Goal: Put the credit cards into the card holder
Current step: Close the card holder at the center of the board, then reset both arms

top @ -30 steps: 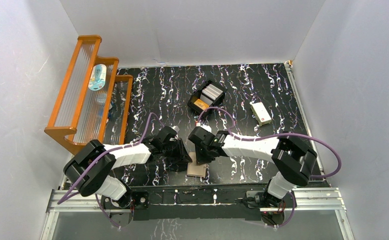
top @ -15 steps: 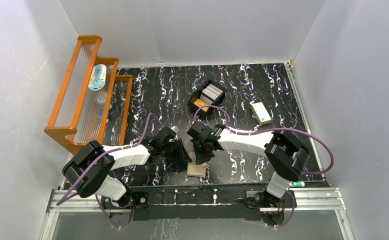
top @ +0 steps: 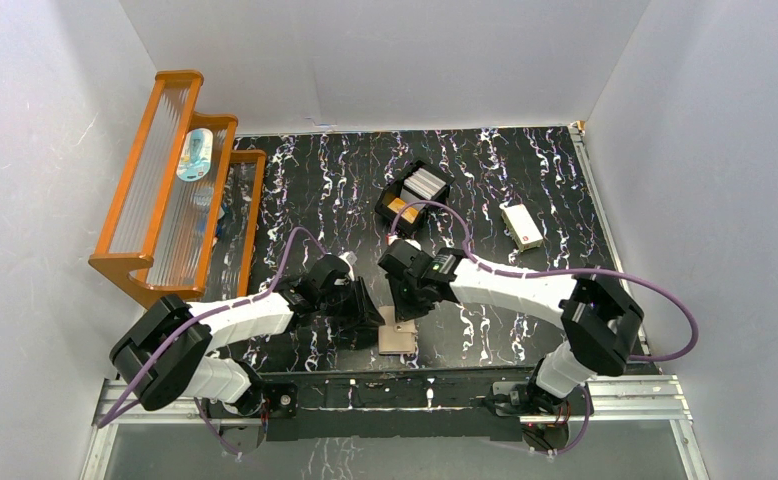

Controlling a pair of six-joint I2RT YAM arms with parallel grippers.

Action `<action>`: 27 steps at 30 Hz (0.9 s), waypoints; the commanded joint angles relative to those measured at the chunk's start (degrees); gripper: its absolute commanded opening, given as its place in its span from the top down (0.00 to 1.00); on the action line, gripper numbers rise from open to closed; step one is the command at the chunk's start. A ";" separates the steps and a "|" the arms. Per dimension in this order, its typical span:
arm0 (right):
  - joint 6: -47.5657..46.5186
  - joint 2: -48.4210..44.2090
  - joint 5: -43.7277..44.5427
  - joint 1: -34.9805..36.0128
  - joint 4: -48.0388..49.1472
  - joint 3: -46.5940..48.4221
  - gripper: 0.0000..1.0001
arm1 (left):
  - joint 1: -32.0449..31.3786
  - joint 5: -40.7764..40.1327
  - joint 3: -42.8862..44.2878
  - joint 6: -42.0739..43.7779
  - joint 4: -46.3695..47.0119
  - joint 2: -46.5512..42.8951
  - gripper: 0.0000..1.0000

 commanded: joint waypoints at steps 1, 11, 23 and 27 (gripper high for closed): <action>1.63 -0.72 2.16 0.64 1.02 -1.65 0.72 | -0.23 1.34 1.13 -0.07 -0.79 -0.20 0.75; -0.09 -3.20 10.92 0.68 1.83 -3.30 0.64 | 0.01 1.25 2.57 2.28 -1.69 -1.52 0.68; -6.52 -25.14 29.17 0.63 -3.02 4.46 0.27 | 0.65 -23.23 33.78 21.70 -37.92 -15.36 0.33; -7.51 -32.30 30.35 0.65 -3.52 4.88 0.02 | 0.70 -25.01 40.48 26.48 -43.58 -17.41 0.01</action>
